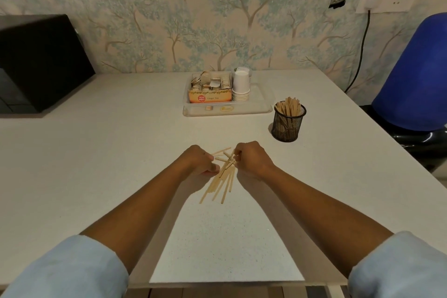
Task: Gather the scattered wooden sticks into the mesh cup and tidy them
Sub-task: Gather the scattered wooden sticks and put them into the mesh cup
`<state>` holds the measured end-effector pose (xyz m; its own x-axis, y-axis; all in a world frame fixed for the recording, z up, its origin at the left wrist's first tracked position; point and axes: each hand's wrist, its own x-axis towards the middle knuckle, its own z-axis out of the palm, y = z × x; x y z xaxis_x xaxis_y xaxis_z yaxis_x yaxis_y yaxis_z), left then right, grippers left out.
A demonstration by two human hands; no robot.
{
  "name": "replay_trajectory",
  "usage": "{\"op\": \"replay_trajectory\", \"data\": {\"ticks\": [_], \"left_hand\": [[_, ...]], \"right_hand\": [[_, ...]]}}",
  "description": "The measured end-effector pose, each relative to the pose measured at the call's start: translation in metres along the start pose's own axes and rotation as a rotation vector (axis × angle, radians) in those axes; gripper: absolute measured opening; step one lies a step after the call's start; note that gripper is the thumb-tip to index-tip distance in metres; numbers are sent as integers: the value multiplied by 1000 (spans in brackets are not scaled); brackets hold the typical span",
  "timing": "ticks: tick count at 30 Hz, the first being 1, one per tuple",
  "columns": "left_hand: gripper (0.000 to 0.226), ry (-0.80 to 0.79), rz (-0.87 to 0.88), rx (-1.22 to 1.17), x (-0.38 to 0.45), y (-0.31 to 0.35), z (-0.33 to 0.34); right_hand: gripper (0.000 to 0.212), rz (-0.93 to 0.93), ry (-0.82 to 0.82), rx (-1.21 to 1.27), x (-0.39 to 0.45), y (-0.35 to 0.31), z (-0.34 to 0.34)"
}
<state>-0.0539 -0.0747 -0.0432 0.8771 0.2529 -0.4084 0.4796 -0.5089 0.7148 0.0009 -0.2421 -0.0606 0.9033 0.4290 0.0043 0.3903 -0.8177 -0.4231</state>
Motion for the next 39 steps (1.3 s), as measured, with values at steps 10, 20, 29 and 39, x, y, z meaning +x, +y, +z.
{"op": "replay_trajectory", "data": {"ticks": [10, 20, 29, 39], "left_hand": [[25, -55, -73, 425, -7, 17, -1], [21, -96, -116, -60, 3, 26, 14], [78, 128, 235, 600, 26, 11, 4], [55, -95, 476, 775, 39, 21, 4]], "right_hand": [[13, 174, -79, -138, 2, -6, -4], [25, 61, -149, -103, 8, -13, -14], [61, 68, -280, -284, 3, -13, -3], [29, -50, -292, -412, 2, -10, -22]]}}
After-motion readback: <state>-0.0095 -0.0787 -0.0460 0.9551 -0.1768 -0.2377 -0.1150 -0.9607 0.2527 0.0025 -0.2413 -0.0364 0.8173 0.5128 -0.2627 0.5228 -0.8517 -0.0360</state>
